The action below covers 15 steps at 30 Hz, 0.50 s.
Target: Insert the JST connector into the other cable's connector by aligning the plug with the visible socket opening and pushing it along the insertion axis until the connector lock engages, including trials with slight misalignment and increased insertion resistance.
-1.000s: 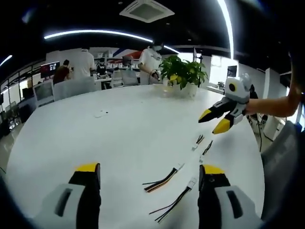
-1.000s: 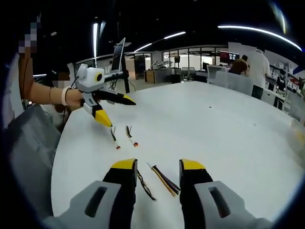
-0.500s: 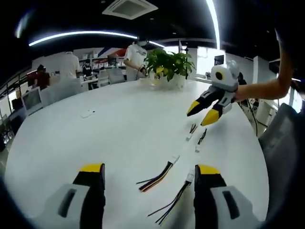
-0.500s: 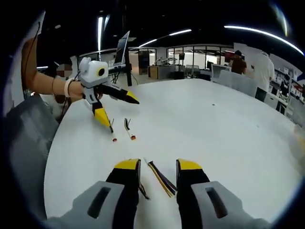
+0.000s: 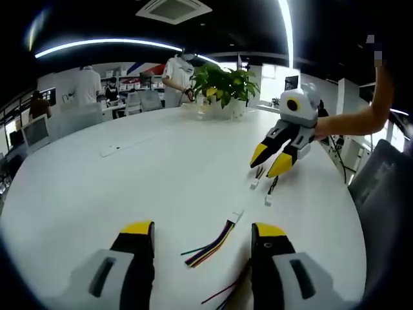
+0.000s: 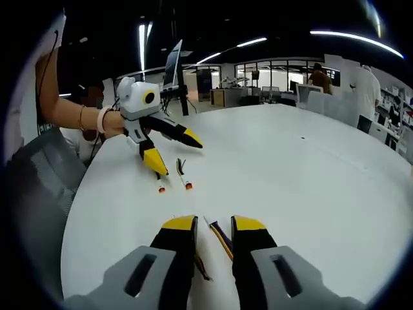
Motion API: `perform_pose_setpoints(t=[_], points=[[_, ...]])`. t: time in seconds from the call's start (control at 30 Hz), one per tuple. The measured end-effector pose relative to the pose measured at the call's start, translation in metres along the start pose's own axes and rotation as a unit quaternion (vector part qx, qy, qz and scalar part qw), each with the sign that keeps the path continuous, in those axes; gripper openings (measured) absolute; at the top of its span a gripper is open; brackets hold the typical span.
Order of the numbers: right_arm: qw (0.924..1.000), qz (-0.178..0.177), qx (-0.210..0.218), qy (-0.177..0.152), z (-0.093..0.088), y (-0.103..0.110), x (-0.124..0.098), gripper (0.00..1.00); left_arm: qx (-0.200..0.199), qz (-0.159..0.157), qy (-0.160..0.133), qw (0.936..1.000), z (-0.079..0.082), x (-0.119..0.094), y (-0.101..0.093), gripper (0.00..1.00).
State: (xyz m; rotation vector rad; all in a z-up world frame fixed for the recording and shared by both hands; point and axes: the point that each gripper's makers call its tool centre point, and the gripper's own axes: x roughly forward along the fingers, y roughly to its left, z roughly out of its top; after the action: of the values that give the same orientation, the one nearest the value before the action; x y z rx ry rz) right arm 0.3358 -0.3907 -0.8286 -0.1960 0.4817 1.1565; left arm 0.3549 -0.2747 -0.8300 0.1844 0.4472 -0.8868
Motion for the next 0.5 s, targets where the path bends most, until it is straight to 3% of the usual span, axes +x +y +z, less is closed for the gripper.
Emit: perform_pose_setpoints(t=[0.23, 0.4, 0.5], points=[[0.9998, 0.003, -0.016, 0.011, -0.004, -0.001, 0.003, 0.15, 0.000, -0.021, -0.004, 0.9998, 0.002, 0.010, -0.008, 0.51], [0.9995, 0.013, -0.026, 0.011, -0.006, 0.000, 0.006, 0.14, 0.000, -0.038, -0.005, 0.9993, 0.002, 0.012, -0.012, 0.43], [0.9987, 0.018, -0.044, 0.018, -0.007, 0.002, 0.007, 0.13, 0.002, -0.061, -0.010, 0.9981, 0.003, 0.014, -0.018, 0.43]])
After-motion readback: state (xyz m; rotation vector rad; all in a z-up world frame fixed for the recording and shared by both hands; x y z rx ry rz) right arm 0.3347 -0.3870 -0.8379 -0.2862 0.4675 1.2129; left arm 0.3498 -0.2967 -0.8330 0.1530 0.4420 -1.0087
